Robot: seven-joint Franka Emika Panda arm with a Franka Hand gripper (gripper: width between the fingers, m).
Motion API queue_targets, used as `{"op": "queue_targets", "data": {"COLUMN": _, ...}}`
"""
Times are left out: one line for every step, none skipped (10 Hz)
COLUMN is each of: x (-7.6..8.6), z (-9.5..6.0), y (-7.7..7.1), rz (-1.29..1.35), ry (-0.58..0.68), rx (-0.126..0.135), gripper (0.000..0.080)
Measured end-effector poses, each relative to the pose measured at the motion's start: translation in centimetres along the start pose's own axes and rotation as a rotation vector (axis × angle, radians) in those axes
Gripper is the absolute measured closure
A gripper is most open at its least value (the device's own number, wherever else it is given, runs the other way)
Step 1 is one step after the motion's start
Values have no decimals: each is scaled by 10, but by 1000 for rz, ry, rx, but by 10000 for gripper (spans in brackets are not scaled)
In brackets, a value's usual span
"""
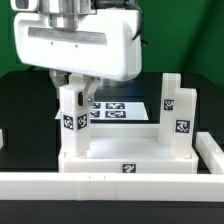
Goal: Assemble desk
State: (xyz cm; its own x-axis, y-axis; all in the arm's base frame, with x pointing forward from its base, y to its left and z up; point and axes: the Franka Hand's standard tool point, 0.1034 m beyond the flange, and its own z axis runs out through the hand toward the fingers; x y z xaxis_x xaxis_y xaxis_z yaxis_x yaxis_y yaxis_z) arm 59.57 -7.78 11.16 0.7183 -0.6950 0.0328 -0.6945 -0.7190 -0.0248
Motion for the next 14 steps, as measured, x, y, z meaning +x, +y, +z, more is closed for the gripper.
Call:
{"op": "queue_targets", "data": {"x": 0, "z": 0, "y": 0, "rz": 89, "ry": 0, "rx": 1, "gripper": 509}}
{"op": "queue_targets", "data": {"x": 0, "z": 0, "y": 0, "rz": 164, "ry": -3, "rx": 7, "gripper": 509}}
{"op": "queue_targets", "data": {"x": 0, "z": 1, "y": -1, "rz": 274, "ry": -7, "rx": 16, "gripper": 509}}
{"op": "queue_targets", "data": {"x": 0, "z": 1, "y": -1, "rz": 346, "ry": -8, "rx": 16, "gripper": 509}}
{"op": "queue_targets", "data": {"x": 0, "z": 1, "y": -1, "rz": 418, "ry": -10, "rx": 18, "gripper": 509}}
{"op": "queue_targets", "data": {"x": -2, "z": 1, "y": -3, "rz": 530, "ry": -15, "rx": 23, "gripper": 509}}
{"op": "queue_targets", "data": {"x": -3, "z": 1, "y": -5, "rz": 599, "ry": -17, "rx": 23, "gripper": 509}}
{"op": "queue_targets", "data": {"x": -3, "z": 1, "y": -6, "rz": 670, "ry": -20, "rx": 24, "gripper": 509}}
{"op": "queue_targets", "data": {"x": -4, "z": 1, "y": -7, "rz": 750, "ry": -21, "rx": 24, "gripper": 509}}
{"op": "queue_targets", "data": {"x": -4, "z": 1, "y": -9, "rz": 791, "ry": -21, "rx": 24, "gripper": 509}}
{"op": "queue_targets", "data": {"x": -4, "z": 1, "y": -9, "rz": 824, "ry": -21, "rx": 25, "gripper": 509}}
{"op": "queue_targets", "data": {"x": -4, "z": 2, "y": -9, "rz": 820, "ry": -21, "rx": 24, "gripper": 405}}
{"op": "queue_targets", "data": {"x": -4, "z": 2, "y": -8, "rz": 806, "ry": -21, "rx": 23, "gripper": 405}}
{"op": "queue_targets", "data": {"x": -4, "z": 3, "y": -8, "rz": 778, "ry": -20, "rx": 22, "gripper": 268}}
